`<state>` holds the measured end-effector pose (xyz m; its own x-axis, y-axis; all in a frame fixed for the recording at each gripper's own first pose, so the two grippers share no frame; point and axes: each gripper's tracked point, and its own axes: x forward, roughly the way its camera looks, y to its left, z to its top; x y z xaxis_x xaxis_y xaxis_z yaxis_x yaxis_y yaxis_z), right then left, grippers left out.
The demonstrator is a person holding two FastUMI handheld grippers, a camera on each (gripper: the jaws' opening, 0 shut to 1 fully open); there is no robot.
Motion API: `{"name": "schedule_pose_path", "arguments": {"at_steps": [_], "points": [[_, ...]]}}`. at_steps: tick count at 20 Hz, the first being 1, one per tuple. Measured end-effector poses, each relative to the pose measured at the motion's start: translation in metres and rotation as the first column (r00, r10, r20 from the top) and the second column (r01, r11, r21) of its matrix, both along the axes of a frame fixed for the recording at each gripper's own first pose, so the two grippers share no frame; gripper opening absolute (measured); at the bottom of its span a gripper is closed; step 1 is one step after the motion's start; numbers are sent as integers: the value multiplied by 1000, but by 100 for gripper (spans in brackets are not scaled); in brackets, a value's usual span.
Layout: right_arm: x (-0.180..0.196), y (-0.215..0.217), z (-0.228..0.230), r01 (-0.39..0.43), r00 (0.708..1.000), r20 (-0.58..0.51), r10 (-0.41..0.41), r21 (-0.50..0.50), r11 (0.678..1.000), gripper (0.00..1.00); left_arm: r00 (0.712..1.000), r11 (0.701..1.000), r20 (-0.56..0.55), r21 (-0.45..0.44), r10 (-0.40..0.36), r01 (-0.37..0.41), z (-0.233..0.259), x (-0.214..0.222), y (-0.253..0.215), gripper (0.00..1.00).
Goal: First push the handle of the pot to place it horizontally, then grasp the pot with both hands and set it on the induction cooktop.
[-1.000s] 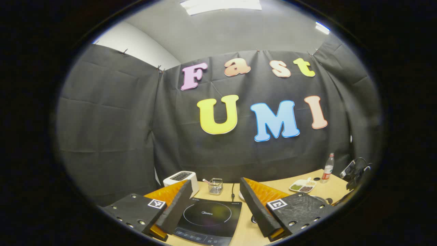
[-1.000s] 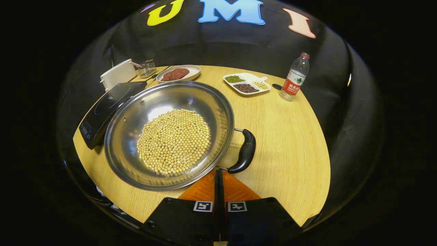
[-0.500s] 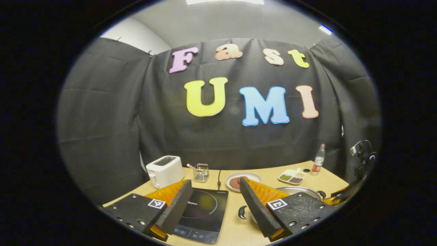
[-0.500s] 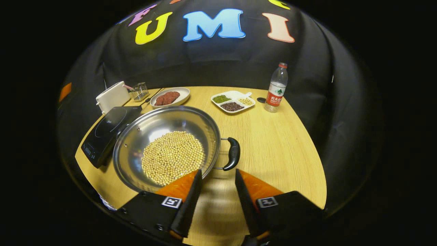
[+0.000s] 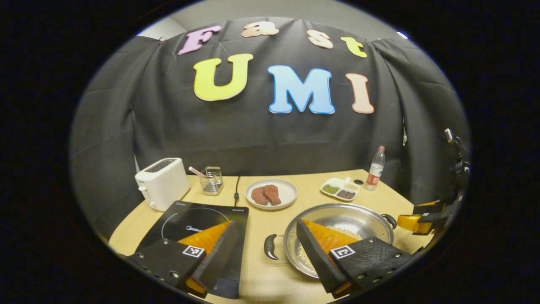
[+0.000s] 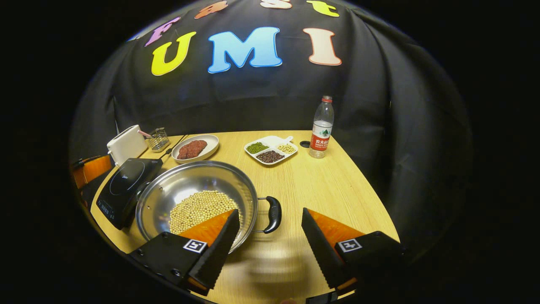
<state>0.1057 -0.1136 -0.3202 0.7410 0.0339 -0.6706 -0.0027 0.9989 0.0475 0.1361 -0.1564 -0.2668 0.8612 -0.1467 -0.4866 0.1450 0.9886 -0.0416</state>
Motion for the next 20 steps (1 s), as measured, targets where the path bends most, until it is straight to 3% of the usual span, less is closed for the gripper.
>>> {"name": "schedule_pose_path", "arguments": {"at_steps": [1, 2, 4, 8, 10, 15, 16, 17, 19, 20], "points": [[3, -1, -2, 3, 1000, -2, -3, 0, 1000, 97, 999, 1000, -34, -1, -17, 17, -16, 3, -7, 89], [6, -2, -5, 7, 1000, -7, -7, -1, 1000, 97, 997, 1000, -64, -4, -31, 31, -30, 5, -12, 96], [11, -4, -13, 15, 1000, -18, -15, -4, 1000, 97, 993, 999, -113, 6, -42, 43, -55, 10, -18, 89], [19, -6, -30, 21, 998, -53, -21, -12, 1000, 93, 982, 997, -182, 46, -51, 60, -96, 21, -23, 92], [23, -5, -42, 20, 997, -73, -21, -12, 1000, 96, 973, 997, -229, 50, -43, 56, -117, 23, -23, 89], [31, 7, -64, -9, 992, -125, 8, -10, 1000, 98, 947, 998, -322, 41, -23, 38, -158, 25, -25, 96], [32, 8, -68, -17, 991, -134, 16, -9, 1000, 99, 944, 998, -328, 44, -22, 39, -162, 24, -26, 89], [33, 9, -70, -19, 990, -139, 18, -7, 1000, 99, 943, 998, -332, 44, -24, 41, -164, 26, -27, 89], [37, 13, -72, -14, 989, -144, 16, 13, 1000, 95, 942, 998, -334, 52, -23, 43, -167, 29, -27, 89], [38, 17, -71, -9, 988, -153, 12, 25, 1000, 84, 941, 997, -337, 57, -23, 45, -169, 30, -28, 89]]}}
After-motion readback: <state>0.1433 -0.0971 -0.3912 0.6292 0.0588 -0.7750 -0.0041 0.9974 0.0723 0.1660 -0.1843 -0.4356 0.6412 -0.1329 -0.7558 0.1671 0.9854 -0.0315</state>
